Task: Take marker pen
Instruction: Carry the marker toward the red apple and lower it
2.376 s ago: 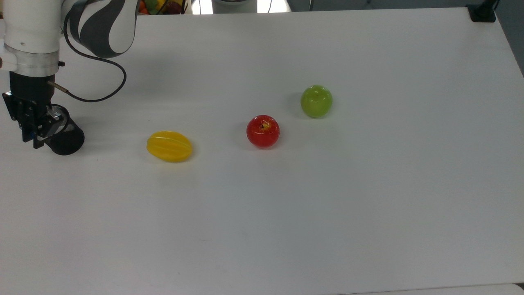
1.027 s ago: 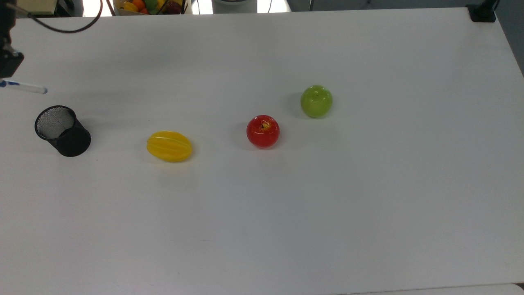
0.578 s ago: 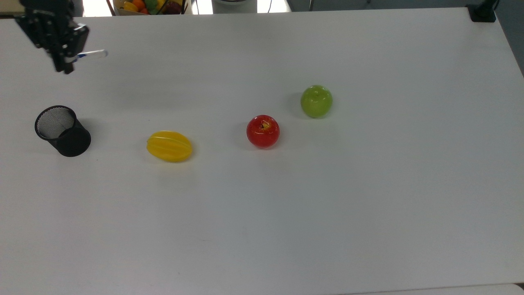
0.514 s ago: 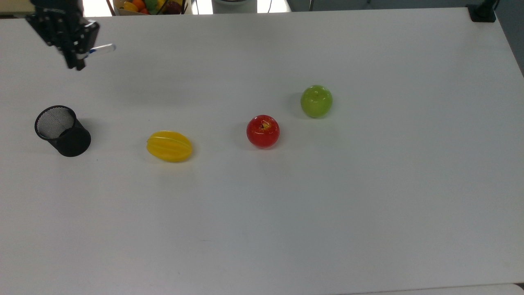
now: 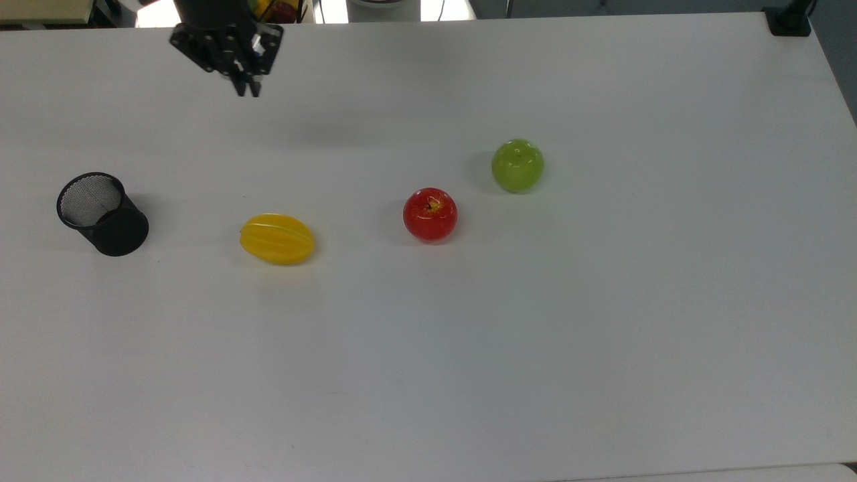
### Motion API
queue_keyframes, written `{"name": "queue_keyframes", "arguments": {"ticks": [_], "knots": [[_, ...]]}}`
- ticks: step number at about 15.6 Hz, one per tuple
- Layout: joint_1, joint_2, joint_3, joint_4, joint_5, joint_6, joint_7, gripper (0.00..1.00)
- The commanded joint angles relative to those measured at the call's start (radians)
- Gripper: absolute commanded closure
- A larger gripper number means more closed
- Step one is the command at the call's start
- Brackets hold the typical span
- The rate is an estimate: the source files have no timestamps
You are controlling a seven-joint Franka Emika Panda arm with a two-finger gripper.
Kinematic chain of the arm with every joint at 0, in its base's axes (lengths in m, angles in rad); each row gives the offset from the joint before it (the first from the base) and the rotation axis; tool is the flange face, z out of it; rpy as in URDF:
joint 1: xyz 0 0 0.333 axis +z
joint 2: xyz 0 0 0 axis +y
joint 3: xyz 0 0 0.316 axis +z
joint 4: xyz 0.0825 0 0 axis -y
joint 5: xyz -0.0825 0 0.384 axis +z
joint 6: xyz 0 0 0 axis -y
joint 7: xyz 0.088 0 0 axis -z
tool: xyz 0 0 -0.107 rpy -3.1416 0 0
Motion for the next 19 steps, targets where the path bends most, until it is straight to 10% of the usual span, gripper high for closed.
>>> {"name": "queue_keyframes", "arguments": {"ticks": [1,19], "knots": [[0.079,-0.062,-0.014,-0.120,-0.023,-0.012,0.019,0.88],[0.185,0.177,0.032,-0.138,-0.086,0.055,0.146,0.85]]}}
